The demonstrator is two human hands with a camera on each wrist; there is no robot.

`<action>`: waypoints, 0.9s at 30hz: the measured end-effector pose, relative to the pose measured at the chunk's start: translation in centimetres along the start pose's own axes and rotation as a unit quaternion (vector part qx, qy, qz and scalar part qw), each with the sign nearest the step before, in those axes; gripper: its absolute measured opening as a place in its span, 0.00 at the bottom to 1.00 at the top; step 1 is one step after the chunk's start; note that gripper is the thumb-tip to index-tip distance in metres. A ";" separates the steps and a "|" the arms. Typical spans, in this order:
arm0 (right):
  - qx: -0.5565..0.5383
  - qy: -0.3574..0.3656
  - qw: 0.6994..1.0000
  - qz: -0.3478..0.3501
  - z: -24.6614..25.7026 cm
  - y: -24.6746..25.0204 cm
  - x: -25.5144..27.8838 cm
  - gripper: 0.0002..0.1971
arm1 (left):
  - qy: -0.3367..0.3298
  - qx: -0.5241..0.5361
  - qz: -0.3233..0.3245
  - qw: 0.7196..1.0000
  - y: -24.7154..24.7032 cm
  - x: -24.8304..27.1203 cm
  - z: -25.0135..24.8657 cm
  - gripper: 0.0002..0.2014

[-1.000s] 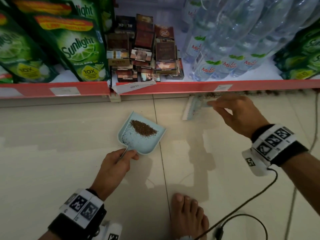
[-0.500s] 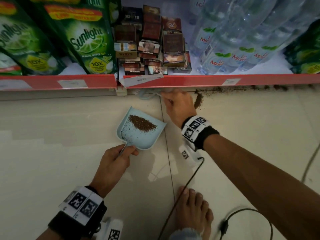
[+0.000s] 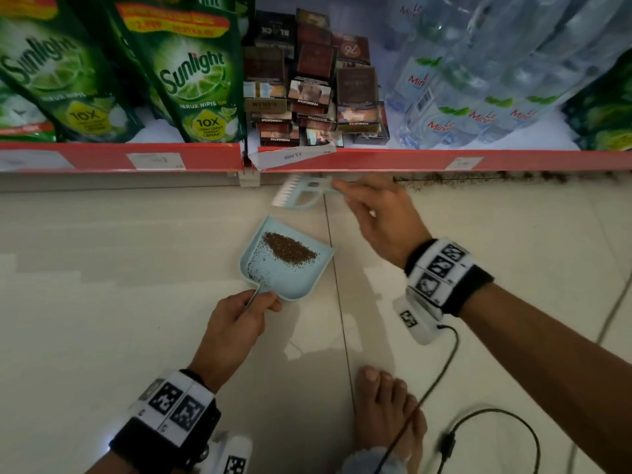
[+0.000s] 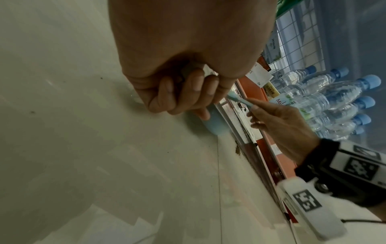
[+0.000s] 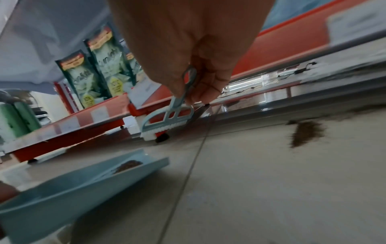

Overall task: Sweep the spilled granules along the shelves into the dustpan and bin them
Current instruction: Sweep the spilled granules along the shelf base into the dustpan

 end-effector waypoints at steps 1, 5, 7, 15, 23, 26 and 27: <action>-0.005 0.005 1.000 0.018 0.7 -0.7 -0.7 0.15 | -0.002 -0.001 0.001 1.000 0.0 0.1 0.2 0.16; 0.055 -0.017 0.991 0.120 0.6 -0.7 -1.2 0.17 | -0.004 -0.010 0.001 1.000 0.5 0.9 1.0 0.17; 0.092 -0.020 0.986 0.135 -0.8 1.2 -0.1 0.18 | -0.002 -0.022 0.003 1.000 0.7 1.2 1.4 0.17; 0.110 -0.022 0.989 0.093 -2.9 6.1 1.9 0.14 | -0.023 -0.013 0.009 1.000 0.7 0.5 0.7 0.16; 0.103 -0.053 0.989 0.093 0.7 0.8 -1.8 0.13 | -0.038 -0.019 0.039 0.998 0.6 0.0 0.0 0.14; 0.168 -0.087 0.970 0.154 -1.8 2.5 0.6 0.13 | -0.032 -0.008 0.043 0.999 0.6 -0.5 0.1 0.14; 0.180 -0.110 0.964 0.163 -2.9 3.5 1.9 0.14 | -0.033 -0.011 0.048 0.998 0.5 -0.9 0.2 0.14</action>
Point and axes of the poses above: each hand's wrist, its own x-axis away from the middle knuckle, its own y-axis out of the back of the hand, z = x × y, the point moved 2 cm from there along -x, towards the middle knuckle, and after that the axes turned 11 degrees about z, right-handed, at the moved point
